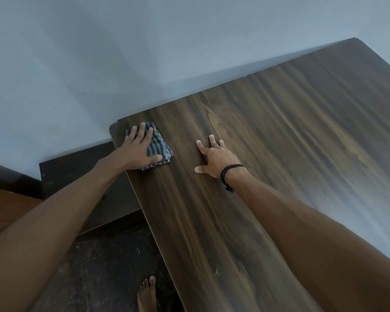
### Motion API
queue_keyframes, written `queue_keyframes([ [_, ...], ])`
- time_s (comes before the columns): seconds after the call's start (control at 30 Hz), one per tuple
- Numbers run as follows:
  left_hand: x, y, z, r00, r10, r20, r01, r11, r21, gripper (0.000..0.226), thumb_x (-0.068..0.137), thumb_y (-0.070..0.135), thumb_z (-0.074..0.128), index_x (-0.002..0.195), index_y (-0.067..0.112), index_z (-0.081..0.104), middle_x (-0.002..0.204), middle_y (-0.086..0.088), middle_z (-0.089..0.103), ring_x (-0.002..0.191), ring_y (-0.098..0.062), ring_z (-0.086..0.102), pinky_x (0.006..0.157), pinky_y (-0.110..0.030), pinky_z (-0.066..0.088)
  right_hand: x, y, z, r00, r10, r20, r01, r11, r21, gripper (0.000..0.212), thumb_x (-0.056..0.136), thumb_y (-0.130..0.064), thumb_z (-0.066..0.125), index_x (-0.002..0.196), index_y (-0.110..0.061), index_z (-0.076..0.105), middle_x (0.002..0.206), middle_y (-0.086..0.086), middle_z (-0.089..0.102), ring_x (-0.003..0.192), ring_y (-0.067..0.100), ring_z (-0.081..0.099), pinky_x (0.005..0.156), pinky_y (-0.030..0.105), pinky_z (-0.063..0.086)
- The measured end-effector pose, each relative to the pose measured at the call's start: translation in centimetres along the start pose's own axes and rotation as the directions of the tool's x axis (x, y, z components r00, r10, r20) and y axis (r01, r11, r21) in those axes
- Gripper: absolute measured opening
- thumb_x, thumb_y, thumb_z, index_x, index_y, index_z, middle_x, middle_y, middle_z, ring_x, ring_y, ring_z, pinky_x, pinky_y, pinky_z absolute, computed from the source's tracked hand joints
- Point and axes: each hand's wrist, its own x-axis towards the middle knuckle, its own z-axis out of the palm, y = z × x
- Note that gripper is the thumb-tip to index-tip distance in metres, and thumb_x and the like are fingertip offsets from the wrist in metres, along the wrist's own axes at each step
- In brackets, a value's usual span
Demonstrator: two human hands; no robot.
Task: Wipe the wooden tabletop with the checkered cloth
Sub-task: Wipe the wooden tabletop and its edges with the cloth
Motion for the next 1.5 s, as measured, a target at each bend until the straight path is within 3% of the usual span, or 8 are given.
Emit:
queue_keyframes([
  [0.17, 2.1, -1.7, -3.1, 0.994, -0.095, -0.061, 0.09, 0.993, -0.081, 0.099, 0.093, 0.063, 0.043, 0.154, 0.014, -0.018, 0.158, -0.009, -0.031, 0.147, -0.031, -0.025, 0.119, -0.049, -0.005, -0.1, 0.1, -0.2, 1.0, 0.002, -0.009, -0.002, 1.0, 0.011, 0.095, 0.093, -0.052, 0.066, 0.161, -0.04, 0.0, 0.169, 0.002, -0.015, 0.156, 0.033, -0.007, 0.116, 0.057, 0.033],
  [0.33, 1.1, -1.0, -0.9, 0.976, -0.152, -0.154, 0.126, 0.978, -0.166, 0.097, 0.094, 0.062, 0.043, 0.155, 0.014, -0.015, 0.159, -0.01, -0.029, 0.147, -0.031, -0.025, 0.119, -0.049, -0.008, -0.5, 0.3, 0.1, 1.0, -0.009, -0.024, 0.01, 1.0, 0.021, 0.094, 0.092, -0.053, 0.066, 0.161, -0.042, 0.003, 0.169, 0.002, -0.013, 0.156, 0.032, -0.006, 0.115, 0.056, 0.035],
  [0.5, -2.7, 0.0, 3.4, 0.979, -0.149, -0.14, 0.125, 0.978, -0.167, 0.095, 0.095, 0.062, 0.04, 0.154, 0.016, -0.019, 0.157, -0.009, -0.034, 0.145, -0.029, -0.028, 0.118, -0.047, -0.01, -0.4, 0.3, 0.2, 0.999, -0.018, -0.038, 0.019, 1.0, 0.014, 0.093, 0.093, -0.054, 0.064, 0.161, -0.041, 0.002, 0.169, 0.002, -0.013, 0.156, 0.032, -0.006, 0.113, 0.055, 0.037],
  [0.77, 2.9, -1.3, -3.4, 0.959, -0.206, -0.193, 0.161, 0.96, -0.228, 0.101, 0.092, 0.066, 0.045, 0.156, 0.011, -0.011, 0.161, -0.01, -0.024, 0.148, -0.031, -0.022, 0.12, -0.05, -0.007, -0.4, 0.2, -0.1, 1.0, -0.015, -0.024, 0.015, 1.0, -0.004, 0.093, 0.094, -0.053, 0.064, 0.16, -0.041, 0.0, 0.169, 0.002, -0.014, 0.156, 0.032, -0.007, 0.113, 0.056, 0.035],
  [1.03, -0.6, 0.0, 2.0, 0.961, -0.181, -0.209, 0.135, 0.967, -0.215, 0.096, 0.093, 0.068, 0.036, 0.155, 0.016, -0.016, 0.159, -0.008, -0.03, 0.146, -0.029, -0.026, 0.118, -0.047, -0.009, -0.5, 0.3, 0.0, 1.0, -0.021, -0.016, 0.021, 0.999, -0.03, 0.092, 0.094, -0.053, 0.063, 0.161, -0.04, -0.001, 0.169, 0.003, -0.015, 0.155, 0.033, -0.006, 0.114, 0.056, 0.034],
  [1.2, -0.4, 0.2, 0.6, 0.963, -0.211, -0.168, 0.175, 0.962, -0.209, 0.099, 0.092, 0.068, 0.04, 0.155, 0.016, -0.016, 0.159, -0.008, -0.03, 0.147, -0.03, -0.024, 0.12, -0.048, -0.008, -0.2, 0.0, -0.2, 1.0, -0.021, -0.005, 0.021, 0.999, -0.029, 0.092, 0.096, -0.051, 0.062, 0.161, -0.037, -0.001, 0.169, 0.005, -0.016, 0.155, 0.035, -0.006, 0.114, 0.057, 0.033],
  [1.5, 0.2, 0.2, -0.7, 0.935, -0.253, -0.25, 0.178, 0.942, -0.285, 0.101, 0.091, 0.069, 0.043, 0.156, 0.015, -0.013, 0.161, -0.009, -0.026, 0.147, -0.029, -0.023, 0.119, -0.047, -0.008, -0.3, 0.2, 0.0, 1.0, -0.017, -0.011, 0.017, 1.0, -0.018, 0.093, 0.094, -0.052, 0.063, 0.161, -0.039, -0.001, 0.169, 0.004, -0.016, 0.155, 0.034, -0.007, 0.115, 0.057, 0.034],
])
